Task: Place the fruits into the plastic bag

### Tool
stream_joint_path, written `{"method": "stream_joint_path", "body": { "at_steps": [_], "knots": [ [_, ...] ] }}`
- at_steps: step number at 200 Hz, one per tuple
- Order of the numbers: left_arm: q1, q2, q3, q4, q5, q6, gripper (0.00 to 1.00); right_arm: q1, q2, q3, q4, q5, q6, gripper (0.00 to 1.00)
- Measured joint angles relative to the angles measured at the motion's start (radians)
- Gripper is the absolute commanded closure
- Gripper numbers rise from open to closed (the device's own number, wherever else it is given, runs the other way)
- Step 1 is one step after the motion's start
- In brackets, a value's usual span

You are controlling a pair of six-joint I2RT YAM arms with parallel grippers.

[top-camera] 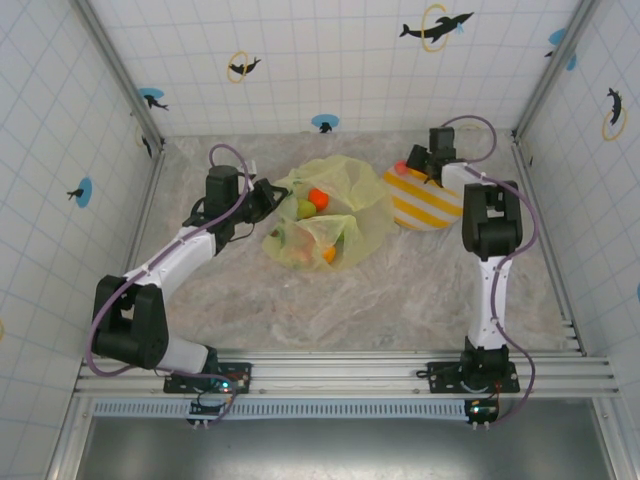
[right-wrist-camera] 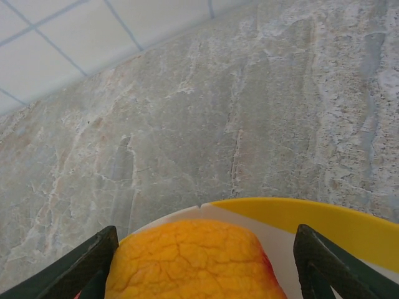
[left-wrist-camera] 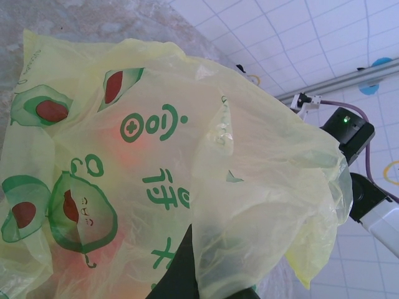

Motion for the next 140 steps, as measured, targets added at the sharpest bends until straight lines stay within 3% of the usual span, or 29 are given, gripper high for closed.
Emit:
{"method": "stream_joint_path", "body": {
  "at_steps": [44, 81, 114, 140],
  "knots": [
    [0.000, 0.000, 0.000, 0.000, 0.004, 0.000, 1.00, -0.018, -0.002, -0.010, 0.005, -0.022, -0.002, 0.36],
    [0.000, 0.004, 0.000, 0.002, 0.007, -0.003, 1.00, -0.039, -0.078, -0.114, 0.005, -0.046, -0.013, 0.38],
    [0.000, 0.010, 0.000, 0.002, 0.008, -0.011, 1.00, -0.072, -0.239, -0.280, 0.012, -0.074, -0.018, 0.38],
    [0.000, 0.011, 0.000, 0.003, 0.011, -0.019, 1.00, -0.082, -0.451, -0.482, 0.055, -0.105, -0.016, 0.39]
  ]
}}
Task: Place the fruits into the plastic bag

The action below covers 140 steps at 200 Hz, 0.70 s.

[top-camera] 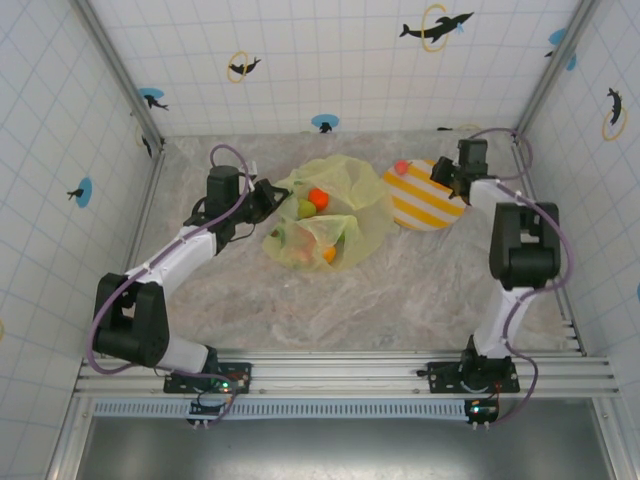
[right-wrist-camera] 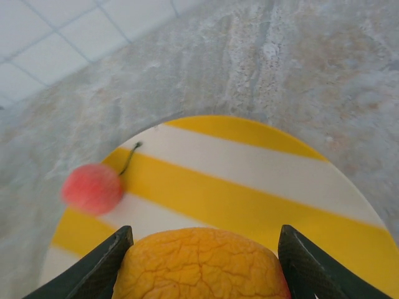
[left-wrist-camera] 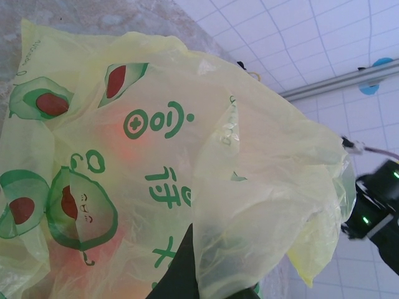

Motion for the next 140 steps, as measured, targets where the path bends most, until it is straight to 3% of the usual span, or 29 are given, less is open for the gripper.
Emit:
{"method": "stream_joint_path", "body": {
  "at_steps": [33, 72, 105, 140],
  "knots": [
    [0.000, 0.000, 0.000, 0.000, 0.003, 0.000, 1.00, 0.058, -0.317, -0.285, 0.094, -0.058, -0.006, 0.39],
    [0.000, 0.000, -0.001, 0.000, 0.011, -0.001, 1.00, 0.232, -0.606, -0.556, 0.230, -0.135, -0.032, 0.38],
    [0.000, 0.002, -0.001, 0.000, 0.015, -0.004, 1.00, 0.361, -0.623, -0.600, 0.274, -0.163, -0.078, 0.38],
    [0.000, 0.001, -0.001, 0.001, 0.015, -0.004, 1.00, 0.418, -0.531, -0.594, 0.330, -0.175, -0.100, 0.38]
  ]
}}
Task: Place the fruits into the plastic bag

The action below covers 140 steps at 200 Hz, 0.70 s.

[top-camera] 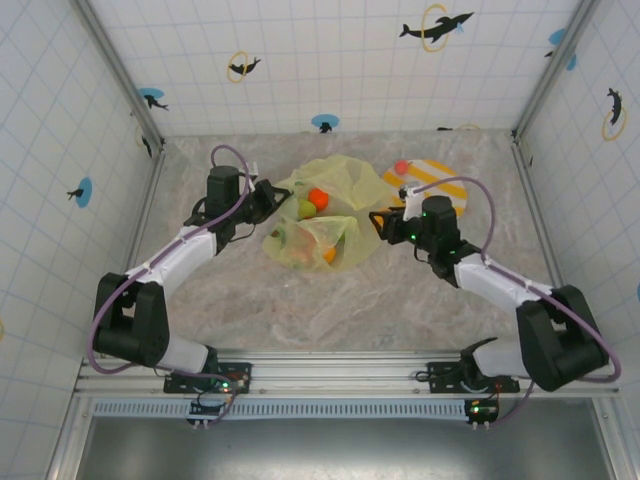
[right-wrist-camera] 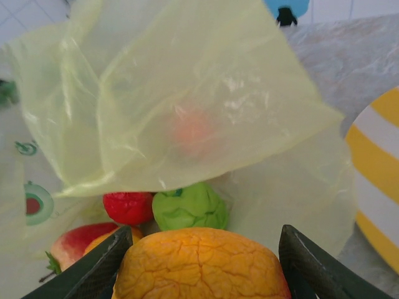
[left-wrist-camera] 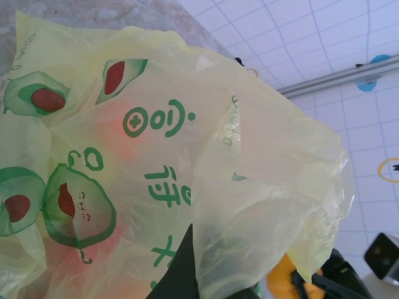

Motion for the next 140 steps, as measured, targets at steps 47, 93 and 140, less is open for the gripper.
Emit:
{"method": "stream_joint_path", "body": {
  "at_steps": [47, 93, 140],
  "knots": [
    [0.000, 0.001, 0.000, 0.000, 0.004, -0.003, 1.00, 0.074, 0.160, 0.053, 0.044, -0.028, -0.008, 0.38],
    [0.000, 0.001, 0.000, 0.000, 0.007, -0.004, 1.00, 0.121, 0.326, 0.178, 0.108, -0.033, 0.006, 0.38],
    [0.000, 0.001, 0.000, 0.001, 0.008, -0.005, 1.00, 0.159, 0.472, 0.296, 0.190, 0.048, 0.056, 0.37]
  ]
}}
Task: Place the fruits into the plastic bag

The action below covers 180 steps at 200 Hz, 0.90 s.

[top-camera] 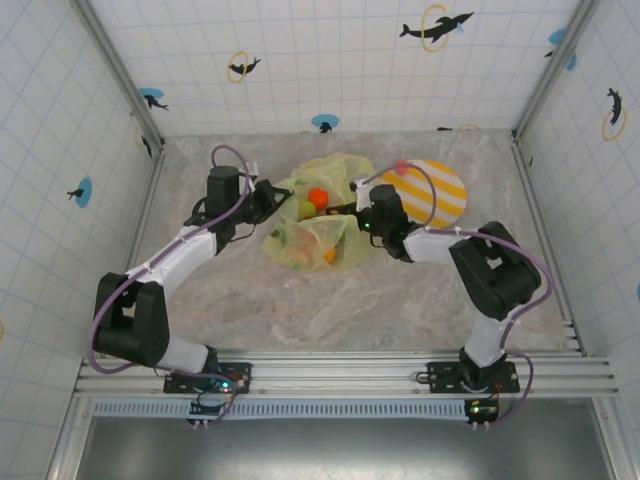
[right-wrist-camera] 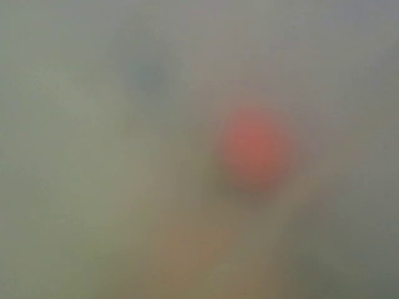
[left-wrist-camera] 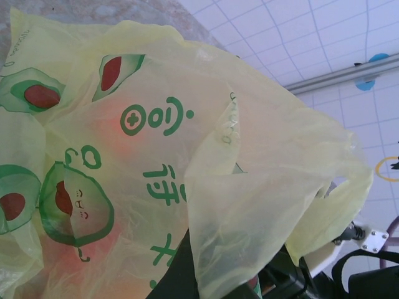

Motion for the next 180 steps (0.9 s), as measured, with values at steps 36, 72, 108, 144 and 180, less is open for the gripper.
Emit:
{"method": "stream_joint_path", "body": {
  "at_steps": [36, 72, 108, 144, 180],
  "knots": [
    [0.000, 0.000, 0.000, 0.007, 0.007, -0.009, 1.00, 0.012, 0.079, 0.068, 0.061, 0.105, 0.034, 0.36],
    [0.000, 0.000, 0.000, 0.007, 0.012, -0.017, 1.00, 0.014, 0.146, 0.116, 0.100, 0.188, 0.050, 0.34],
    [0.000, 0.000, 0.000, 0.007, 0.018, -0.017, 1.00, 0.016, 0.224, 0.195, 0.097, 0.234, 0.047, 0.29],
    [0.000, 0.000, 0.000, 0.007, 0.018, -0.017, 1.00, 0.013, 0.244, 0.232, 0.079, 0.245, 0.029, 0.23],
    [0.000, 0.000, 0.000, 0.007, 0.018, -0.018, 1.00, 0.003, 0.243, 0.232, 0.060, 0.238, 0.018, 0.20]
  ]
}}
